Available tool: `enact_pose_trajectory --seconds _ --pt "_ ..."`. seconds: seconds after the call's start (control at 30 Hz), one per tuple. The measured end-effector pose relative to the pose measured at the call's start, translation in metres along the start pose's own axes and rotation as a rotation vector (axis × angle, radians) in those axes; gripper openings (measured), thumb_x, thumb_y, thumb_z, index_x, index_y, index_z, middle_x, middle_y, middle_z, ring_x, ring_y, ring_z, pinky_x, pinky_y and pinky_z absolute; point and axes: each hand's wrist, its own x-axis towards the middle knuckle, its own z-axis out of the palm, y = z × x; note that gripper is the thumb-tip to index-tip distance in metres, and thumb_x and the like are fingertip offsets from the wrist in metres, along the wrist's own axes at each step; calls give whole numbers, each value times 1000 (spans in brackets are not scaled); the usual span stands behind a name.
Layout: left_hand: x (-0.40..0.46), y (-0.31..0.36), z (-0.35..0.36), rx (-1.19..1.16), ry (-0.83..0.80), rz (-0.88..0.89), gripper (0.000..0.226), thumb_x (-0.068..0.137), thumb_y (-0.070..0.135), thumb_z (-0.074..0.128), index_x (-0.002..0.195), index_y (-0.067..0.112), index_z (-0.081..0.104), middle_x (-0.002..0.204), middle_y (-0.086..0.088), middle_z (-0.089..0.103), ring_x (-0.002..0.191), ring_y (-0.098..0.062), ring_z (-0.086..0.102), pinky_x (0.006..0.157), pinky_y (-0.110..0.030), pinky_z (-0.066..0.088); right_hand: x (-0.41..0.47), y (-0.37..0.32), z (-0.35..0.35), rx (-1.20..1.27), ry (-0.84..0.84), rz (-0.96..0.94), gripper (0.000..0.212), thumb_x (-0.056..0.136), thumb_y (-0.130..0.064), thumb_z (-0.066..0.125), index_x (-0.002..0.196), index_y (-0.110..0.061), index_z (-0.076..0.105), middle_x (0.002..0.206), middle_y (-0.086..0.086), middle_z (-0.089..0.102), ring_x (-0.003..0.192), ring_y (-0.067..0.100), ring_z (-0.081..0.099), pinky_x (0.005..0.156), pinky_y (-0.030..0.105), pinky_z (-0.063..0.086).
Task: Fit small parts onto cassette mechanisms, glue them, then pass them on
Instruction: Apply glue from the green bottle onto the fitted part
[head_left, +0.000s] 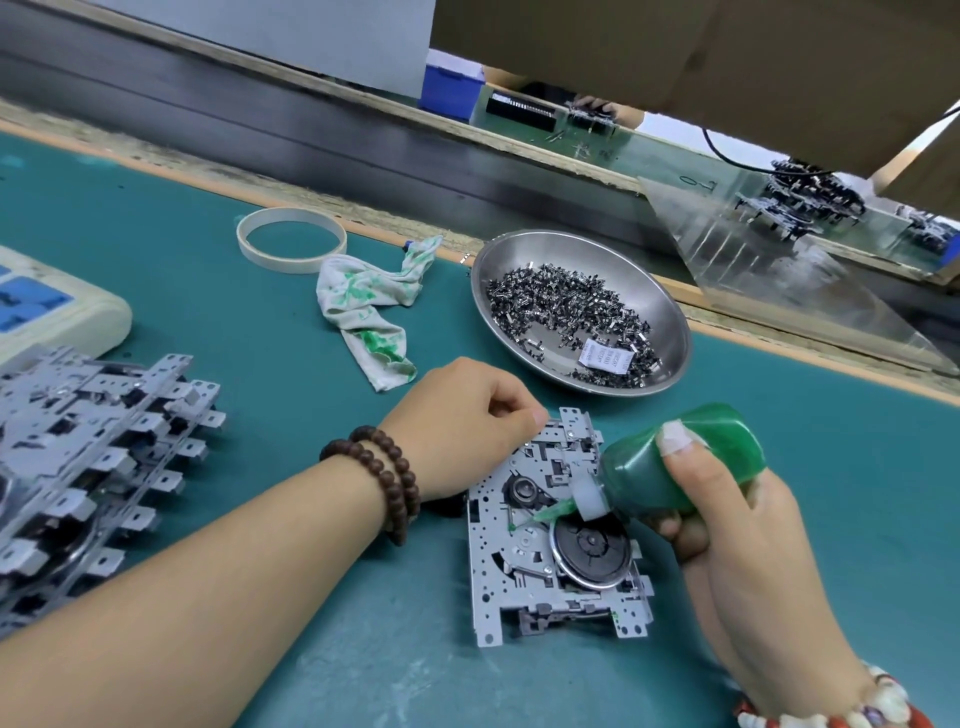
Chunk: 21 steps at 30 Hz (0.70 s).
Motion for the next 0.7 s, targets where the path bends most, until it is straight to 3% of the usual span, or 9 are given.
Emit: enact_pose_trajectory --seconds 0.13,0.23,0.33,0.4,0.5,0.57,0.63,0.7 --pt "0 -2 1 -2 6 3 23 87 31 60 64 32 62 67 15 63 64 -2 56 67 -18 45 1 -2 -3 187 -15 61 17 70 -41 71 67 -24 70 65 -3 65 57 7 58 52 19 48" --pt "1 -3 1 -3 15 10 20 86 31 60 66 31 64 62 17 62 59 3 53 61 -13 43 3 -6 -6 324 -8 116 36 61 -40 79 84 -16 66 76 6 68 56 10 60 52 19 51" --pt "2 -5 2 -38 20 23 25 86 28 61 61 33 61 56 20 59 56 5 52 60 -11 41 4 -9 -9 352 -71 168 29 71 -30 58 92 -10 61 77 8 70 51 9 60 51 20 54" --pt "1 -6 2 -76 39 33 25 86 25 62 62 34 61 60 18 60 58 4 52 64 -14 44 5 -11 -9 320 -99 229 35 67 -36 59 86 -8 65 71 11 69 48 11 59 48 20 53" --pt "-1 -4 2 -119 85 50 24 86 24 62 63 31 62 58 18 60 54 6 50 59 -10 41 5 -12 -10 258 -86 311 40 63 -51 57 74 -15 73 52 6 53 36 7 40 36 20 42" --pt "-3 -2 2 -130 115 55 23 86 24 62 64 31 63 65 16 65 59 3 54 63 -11 43 7 -13 -14 347 -67 314 41 67 -48 57 80 -11 70 52 6 48 36 7 36 36 19 38" --pt "-4 -1 1 -152 131 56 23 85 23 62 65 33 64 69 15 67 64 -4 59 67 -15 45 9 -13 -23 461 -101 316 40 65 -43 64 86 -10 70 65 10 59 46 10 50 42 21 46" --pt "-6 0 1 -173 146 63 22 85 22 62 66 33 64 70 15 68 66 -4 59 67 -15 46 11 -13 -29 456 -235 258 47 59 -44 80 95 -14 74 92 11 71 72 12 65 59 25 55"
